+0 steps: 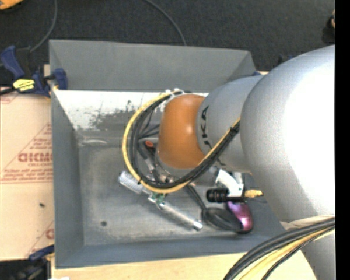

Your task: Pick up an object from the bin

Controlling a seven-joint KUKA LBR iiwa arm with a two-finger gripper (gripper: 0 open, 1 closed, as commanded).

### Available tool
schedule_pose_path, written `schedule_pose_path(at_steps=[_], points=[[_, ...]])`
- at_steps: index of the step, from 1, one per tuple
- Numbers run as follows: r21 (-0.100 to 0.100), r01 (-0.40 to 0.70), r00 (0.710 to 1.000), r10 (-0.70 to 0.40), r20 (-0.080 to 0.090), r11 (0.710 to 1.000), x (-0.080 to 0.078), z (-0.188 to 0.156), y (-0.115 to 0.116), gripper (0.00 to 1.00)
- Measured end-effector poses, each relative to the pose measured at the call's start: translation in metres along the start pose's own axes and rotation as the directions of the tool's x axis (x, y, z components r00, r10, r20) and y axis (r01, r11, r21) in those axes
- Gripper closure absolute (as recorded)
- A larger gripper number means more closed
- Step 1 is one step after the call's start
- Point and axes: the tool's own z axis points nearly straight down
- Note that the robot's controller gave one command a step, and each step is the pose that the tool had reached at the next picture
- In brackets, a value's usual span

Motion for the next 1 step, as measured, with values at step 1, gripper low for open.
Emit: schedule_pose_path(at_steps=[1], points=[[-0.001, 0.001, 1.000, -0.001, 0.001, 1.000, -0.0002, -0.0087, 0.0000, 1.00]])
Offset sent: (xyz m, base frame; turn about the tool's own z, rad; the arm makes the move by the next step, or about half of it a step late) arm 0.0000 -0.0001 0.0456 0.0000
